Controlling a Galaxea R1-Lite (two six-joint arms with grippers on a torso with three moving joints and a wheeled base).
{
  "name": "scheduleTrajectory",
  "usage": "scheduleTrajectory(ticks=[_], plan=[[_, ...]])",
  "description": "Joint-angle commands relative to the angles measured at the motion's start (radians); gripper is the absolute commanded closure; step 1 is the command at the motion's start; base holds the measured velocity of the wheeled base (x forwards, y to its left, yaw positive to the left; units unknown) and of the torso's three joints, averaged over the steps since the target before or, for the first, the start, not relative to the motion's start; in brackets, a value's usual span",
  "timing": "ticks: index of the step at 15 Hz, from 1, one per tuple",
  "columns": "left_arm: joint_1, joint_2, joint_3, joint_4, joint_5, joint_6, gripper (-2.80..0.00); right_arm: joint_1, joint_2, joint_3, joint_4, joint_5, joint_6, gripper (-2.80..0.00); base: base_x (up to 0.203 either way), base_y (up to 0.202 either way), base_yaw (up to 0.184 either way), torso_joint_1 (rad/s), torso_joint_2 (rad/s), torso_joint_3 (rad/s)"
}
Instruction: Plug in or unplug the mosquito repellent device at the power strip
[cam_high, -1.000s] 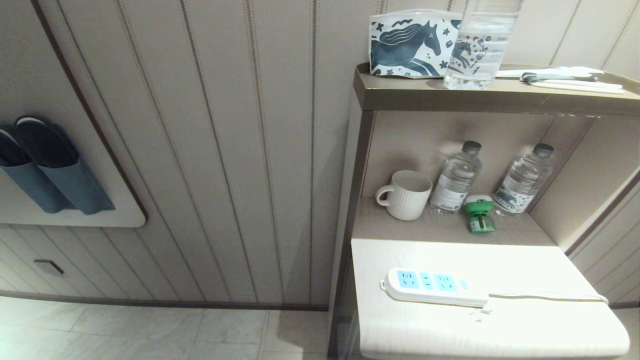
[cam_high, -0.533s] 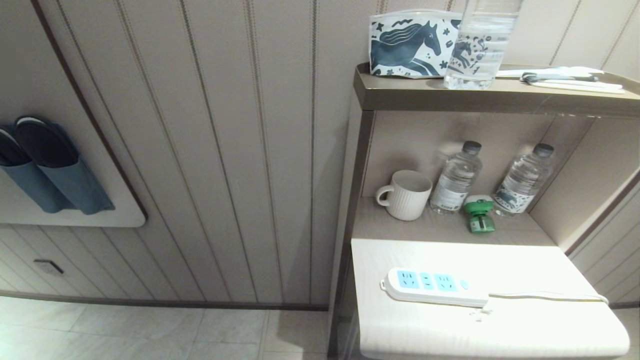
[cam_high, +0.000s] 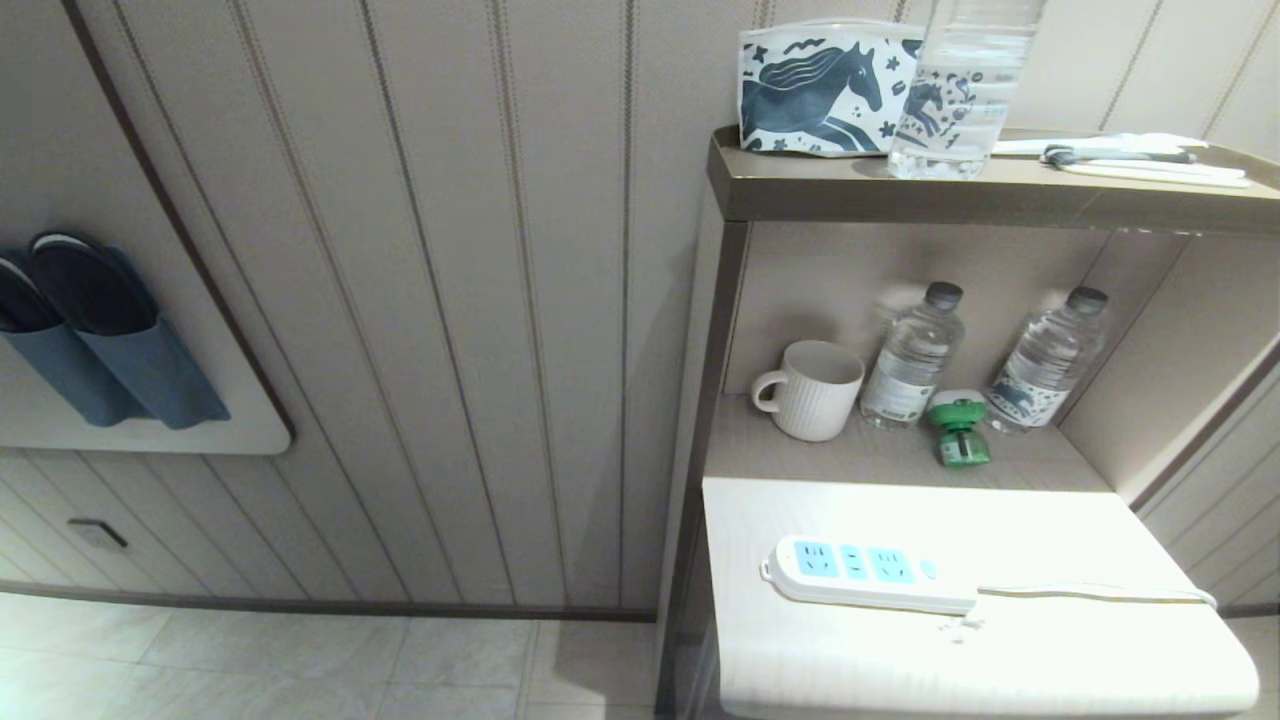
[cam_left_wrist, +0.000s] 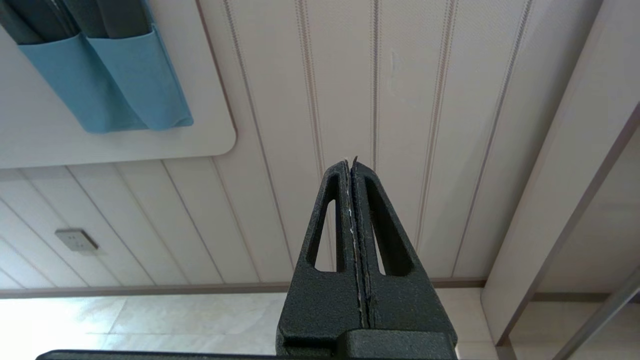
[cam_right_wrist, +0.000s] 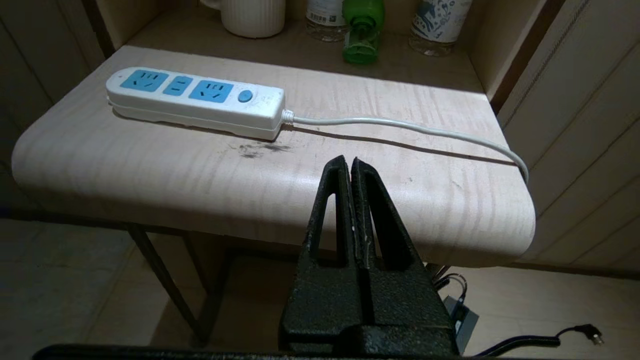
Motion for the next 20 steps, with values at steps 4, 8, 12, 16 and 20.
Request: scheduleTrajectory(ticks=[4,8,12,16,20], plan=[[0.001,0.000,0.000,-0.001,0.000,0.000,0.00,0.000,0.004,0.001,0.002,-0.033,0.051,0.00,0.000,0.000,0.000,0.000,0.00,0.000],[0.000,0.000,0.000,-0.001,0.000,0.000,0.00,0.001,0.003,0.001,0.002,-0.035,0.053,0.00,0.000,0.000,0.000,0.000,0.00,0.000],[0.000,0.000,0.000,-0.001,0.000,0.001,0.00,0.001,0.003,0.001,0.002,-0.036,0.056,0.00,0.000,0.000,0.000,0.000,0.00,0.000],[0.000,0.000,0.000,-0.001,0.000,0.000,0.00,0.000,0.004,0.001,0.002,-0.036,0.056,0.00,0.000,0.000,0.000,0.000,0.00,0.000],[0.000,0.000,0.000,-0.001,0.000,0.000,0.00,0.000,0.004,0.001,0.002,-0.036,0.057,0.00,0.000,0.000,0.000,0.000,0.00,0.000]])
